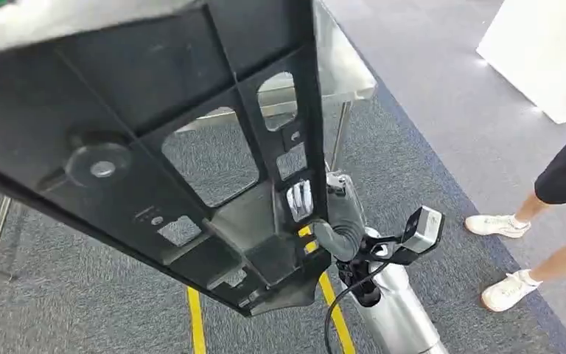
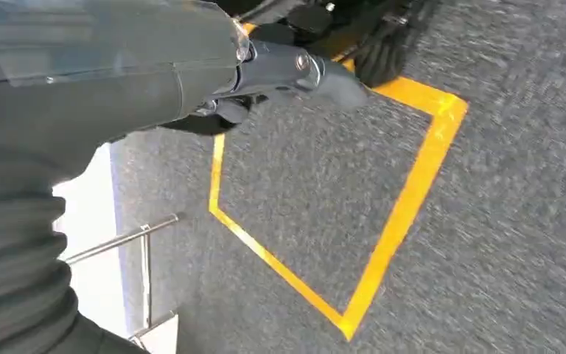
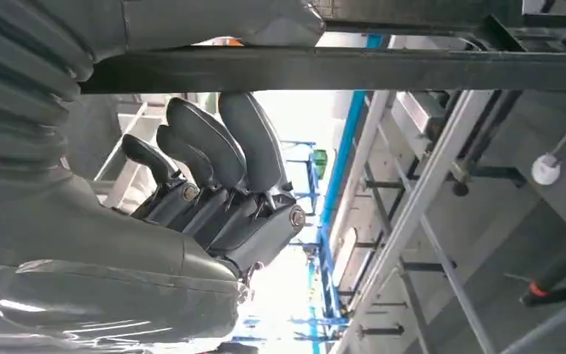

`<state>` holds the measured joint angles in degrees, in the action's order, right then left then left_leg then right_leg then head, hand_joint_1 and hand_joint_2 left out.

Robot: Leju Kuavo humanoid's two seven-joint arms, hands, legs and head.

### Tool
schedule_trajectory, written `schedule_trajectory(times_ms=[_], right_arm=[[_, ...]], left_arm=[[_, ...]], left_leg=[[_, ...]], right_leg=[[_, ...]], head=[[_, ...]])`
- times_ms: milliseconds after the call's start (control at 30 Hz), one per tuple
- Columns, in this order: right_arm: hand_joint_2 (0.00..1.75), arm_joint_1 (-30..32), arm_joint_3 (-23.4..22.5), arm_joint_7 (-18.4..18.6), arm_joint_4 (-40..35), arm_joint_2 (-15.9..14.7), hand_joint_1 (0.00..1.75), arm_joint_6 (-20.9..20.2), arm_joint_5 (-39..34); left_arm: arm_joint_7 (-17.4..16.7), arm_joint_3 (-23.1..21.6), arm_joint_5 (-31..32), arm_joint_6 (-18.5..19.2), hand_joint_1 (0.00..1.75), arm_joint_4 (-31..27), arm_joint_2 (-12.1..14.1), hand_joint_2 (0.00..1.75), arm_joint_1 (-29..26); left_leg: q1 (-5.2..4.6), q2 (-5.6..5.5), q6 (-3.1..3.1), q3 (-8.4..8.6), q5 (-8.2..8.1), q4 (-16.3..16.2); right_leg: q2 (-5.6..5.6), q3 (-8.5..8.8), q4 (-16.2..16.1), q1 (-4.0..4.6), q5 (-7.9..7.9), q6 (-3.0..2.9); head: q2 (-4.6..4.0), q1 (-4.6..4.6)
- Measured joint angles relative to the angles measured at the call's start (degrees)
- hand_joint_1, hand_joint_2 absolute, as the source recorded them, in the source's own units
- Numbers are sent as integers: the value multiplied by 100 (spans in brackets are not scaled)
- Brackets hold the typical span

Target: Take the parts from the cabinet and place them on the table.

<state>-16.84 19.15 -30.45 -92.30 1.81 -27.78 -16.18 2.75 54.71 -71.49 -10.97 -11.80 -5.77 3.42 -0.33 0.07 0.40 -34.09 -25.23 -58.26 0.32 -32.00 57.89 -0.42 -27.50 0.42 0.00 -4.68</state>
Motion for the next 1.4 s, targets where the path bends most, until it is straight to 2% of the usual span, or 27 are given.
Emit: schedule_trajectory(times_ms=[33,67,100,167,200,233,300,367,400,567,633,700,733,767,800,867,900,933,1033,1067,1100,1200,1233,1267,1300,1367,1400], right_arm=[[175,-7,0,-2,-11,0,175,2,-2],[175,-5,-2,-2,-15,-2,175,2,-2],[175,-21,-5,-4,-20,-2,175,7,-2],[175,-1,-9,-4,-18,-7,175,35,-2],[175,22,-9,-4,-17,-9,175,48,-2],[175,48,-9,-4,-17,-11,175,63,0],[175,55,-11,-4,-20,-13,175,72,0],[175,53,-13,-4,-48,-15,175,76,2],[175,51,-13,-4,-46,-15,175,76,2],[175,63,-17,-7,-68,-18,175,74,7],[175,57,-20,-9,-90,-15,175,68,7],[175,61,-20,-9,-90,-15,175,61,9],[175,63,-20,-9,-85,-15,175,61,13],[175,63,-20,-9,-81,-15,175,61,15],[175,63,-18,-9,-81,-15,175,61,15],[175,60,-20,-9,-81,-15,175,61,15],[175,57,-20,-9,-81,-15,175,61,15],[175,50,-20,-9,-81,-15,175,61,18],[175,47,-15,-9,-79,-15,175,59,20],[175,34,-15,-9,-81,-15,175,57,20],[175,16,-15,-9,-81,-15,175,55,20],[175,3,-15,-13,-68,-17,175,52,17],[175,4,-13,-13,-50,-17,175,52,15],[175,3,-13,-13,-35,-18,175,50,18],[175,1,-13,-13,-28,-20,175,50,18],[175,-47,-13,-13,-24,-20,175,50,15],[175,-82,-13,-13,-17,-20,175,50,15]], left_arm=[[2,0,0,0,0,0,0,175,-4],[7,0,0,0,0,0,0,175,-11],[15,0,2,11,0,0,2,175,-8],[13,-2,0,15,0,0,-7,175,2],[15,-2,0,15,0,0,-13,175,1],[18,-2,0,15,0,0,-13,175,0],[26,-2,0,18,0,0,-15,175,-11],[26,-2,0,24,0,0,-17,175,-6],[26,-2,0,28,0,0,-17,175,6],[26,-2,0,33,0,-2,-15,175,23],[24,-2,0,33,0,0,-15,175,15],[15,-2,0,35,0,0,-15,175,9],[9,-2,0,35,0,0,-17,175,4],[7,-2,0,33,0,0,-17,175,0],[7,0,0,33,0,0,-17,175,-6],[5,-2,0,33,0,0,-15,175,-4],[5,-2,0,33,0,0,4,175,-8],[0,-2,0,33,0,0,0,175,3],[0,-2,0,31,0,0,-2,175,2],[0,0,0,28,0,0,-4,175,-1],[2,0,0,28,0,0,-4,175,-4],[2,0,0,20,0,0,-9,175,12],[2,0,0,17,0,0,-11,175,11],[2,0,0,17,0,-2,-13,175,11],[2,0,0,18,0,0,-15,175,4],[2,0,0,17,0,-2,-17,175,1],[2,0,0,18,0,-2,-17,175,0]], left_leg=[[51,-3,34,56,23,82],[81,7,55,122,52,150],[82,10,77,143,43,164],[80,9,95,144,28,159],[78,8,99,145,14,158],[79,7,93,157,-1,155],[85,3,69,215,-43,146],[86,1,17,271,-121,111],[44,-8,-29,262,-157,81],[84,4,-188,291,-257,38],[91,1,-215,-20,-585,-627],[93,2,-240,-550,-950,-1597],[93,2,-239,-707,-961,-1822],[92,1,-223,-729,-810,-1754],[90,1,-196,-619,-568,-1441],[60,-4,-86,-161,42,-371],[21,-13,-26,-22,60,-78],[5,-5,-23,10,28,25],[-35,-19,30,4,21,24],[52,-12,69,73,64,117],[42,-9,84,111,65,153],[42,-3,133,131,21,150],[43,-5,129,136,6,142],[47,-10,122,154,-11,138],[52,-13,112,187,-41,129],[65,-22,68,258,-115,86],[57,-22,33,260,-158,63]], right_leg=[[-6,49,-29,44,-17,48],[-6,65,45,0,-65,67],[-10,-82,330,2,-234,90],[-8,-609,1291,-23,-658,129],[-8,-823,1634,-28,-743,144],[-10,-973,1793,-37,-681,163],[-23,-783,1231,-61,-217,168],[-53,-311,137,-88,329,164],[-51,-258,49,-36,216,138],[-19,-217,6,-51,208,-83],[-30,-185,4,-47,174,-137],[-30,-169,10,-19,146,-167],[-26,-156,11,-7,133,-178],[-14,-127,11,7,112,-178],[-2,-91,11,18,92,-175],[4,9,10,43,37,-167],[0,21,9,39,11,-149],[12,6,28,60,-5,-114],[-1,15,-12,18,-10,-20],[-5,30,6,41,-45,24],[-10,-6,143,25,-110,52],[-8,-723,1418,-10,-659,118],[-9,-934,1735,-23,-711,140],[-12,-1018,1784,-42,-615,159],[-19,-945,1533,-63,-371,174],[-45,-512,522,-103,240,195],[-69,-366,137,-113,320,190]], head=[[0,-2],[0,0],[0,0],[0,0],[0,0],[0,0],[0,0],[0,0],[0,0],[0,0],[0,-2],[0,-2],[0,-2],[0,-2],[0,-2],[0,0],[0,2],[0,-2],[0,-2],[0,-2],[0,0],[0,0],[0,0],[0,0],[0,0],[0,0],[0,0]])
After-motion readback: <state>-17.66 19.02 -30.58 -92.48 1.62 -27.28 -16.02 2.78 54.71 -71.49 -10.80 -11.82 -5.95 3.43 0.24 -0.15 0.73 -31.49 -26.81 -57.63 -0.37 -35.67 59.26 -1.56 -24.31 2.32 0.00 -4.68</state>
